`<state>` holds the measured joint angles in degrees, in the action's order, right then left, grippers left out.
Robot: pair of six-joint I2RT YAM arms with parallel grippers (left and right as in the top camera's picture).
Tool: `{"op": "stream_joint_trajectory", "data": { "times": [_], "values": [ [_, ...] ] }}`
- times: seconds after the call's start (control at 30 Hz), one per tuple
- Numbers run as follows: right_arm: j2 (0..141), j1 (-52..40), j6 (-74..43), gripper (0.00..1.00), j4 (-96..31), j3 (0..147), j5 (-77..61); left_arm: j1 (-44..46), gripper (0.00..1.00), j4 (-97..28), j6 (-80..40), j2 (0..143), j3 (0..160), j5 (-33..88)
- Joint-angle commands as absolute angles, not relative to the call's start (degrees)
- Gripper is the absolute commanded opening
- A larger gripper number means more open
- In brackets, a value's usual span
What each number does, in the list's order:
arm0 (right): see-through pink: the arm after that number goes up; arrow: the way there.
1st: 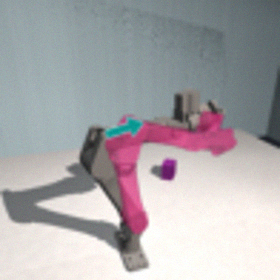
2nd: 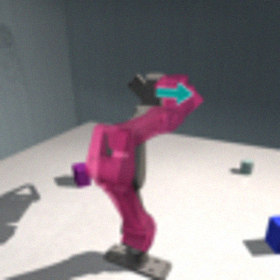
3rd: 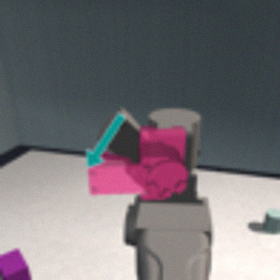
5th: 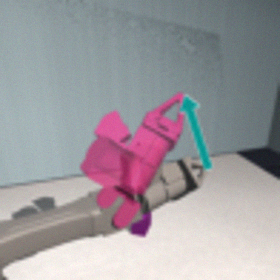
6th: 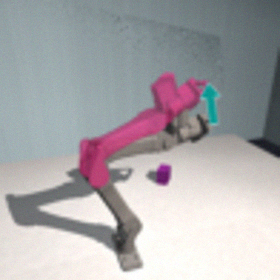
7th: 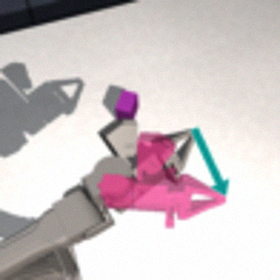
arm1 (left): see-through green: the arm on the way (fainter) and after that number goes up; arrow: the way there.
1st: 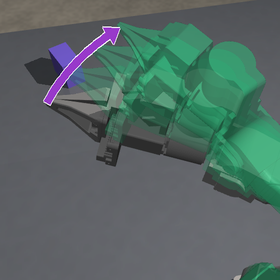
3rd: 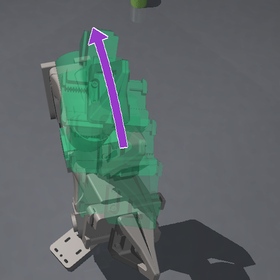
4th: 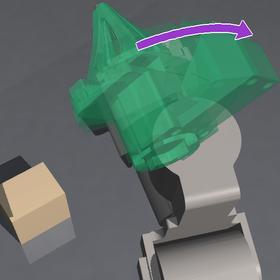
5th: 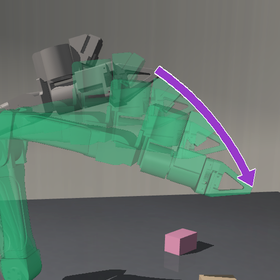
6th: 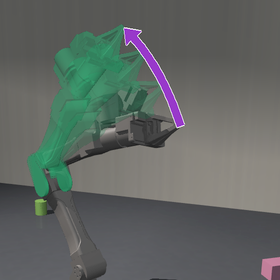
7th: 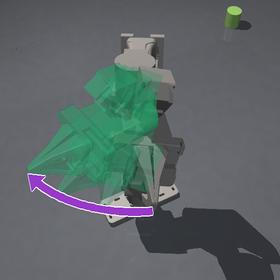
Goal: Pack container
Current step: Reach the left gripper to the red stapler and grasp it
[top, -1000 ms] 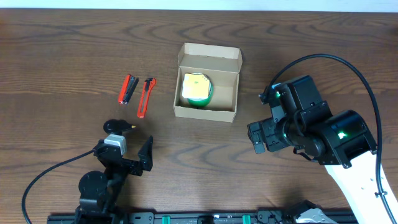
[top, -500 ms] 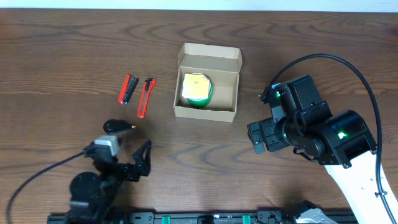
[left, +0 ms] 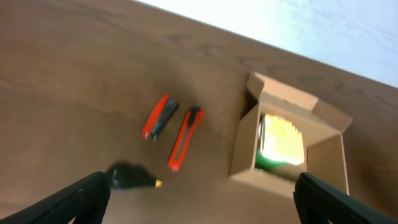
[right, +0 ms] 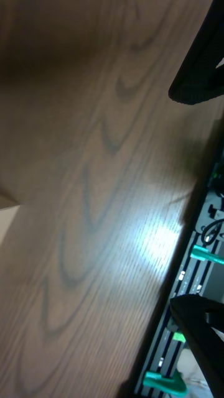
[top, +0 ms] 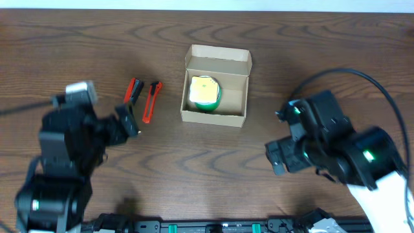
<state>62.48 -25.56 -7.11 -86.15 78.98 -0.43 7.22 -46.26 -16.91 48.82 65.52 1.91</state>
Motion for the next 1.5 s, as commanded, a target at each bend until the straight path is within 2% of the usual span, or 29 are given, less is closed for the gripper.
{"op": "stream_joint_trajectory", "data": {
  "times": [0.0, 0.17, 0.47, 0.8, 0.97, 1.17, 1.47],
  "values": [
    [56.4, -25.1, -5.5, 0.99, -86.6, 79.0, 0.3, 7.1, 0.95, -44.2, -15.4, 52.9, 68.9, 1.1],
    [51.1, -25.1, -5.5, 0.99, -86.6, 79.0, 1.6, 7.1, 0.95, -39.5, -12.6, 56.2, 68.9, 1.1],
    [49.2, -25.1, -5.5, 0.99, -86.6, 79.0, 1.6, 5.9, 0.95, -40.0, -11.4, 69.1, 69.3, 0.1],
    [49.2, -25.1, -5.5, 0.99, -86.6, 79.1, 1.6, 1.6, 0.95, -38.1, -0.2, 87.2, 71.4, -1.8],
    [49.2, -25.1, -5.5, 0.99, -86.6, 79.0, 1.6, -0.4, 0.95, -33.3, 4.6, 93.3, 71.4, 3.4],
    [49.2, -25.1, -5.5, 0.99, -86.6, 79.0, 1.6, -0.8, 0.95, -27.6, 4.8, 99.8, 71.4, 4.4],
    [49.2, -25.1, -5.5, 0.99, -86.6, 79.0, 1.6, -0.8, 0.95, -26.1, 6.5, 106.9, 71.4, 7.5]
  ]
}}
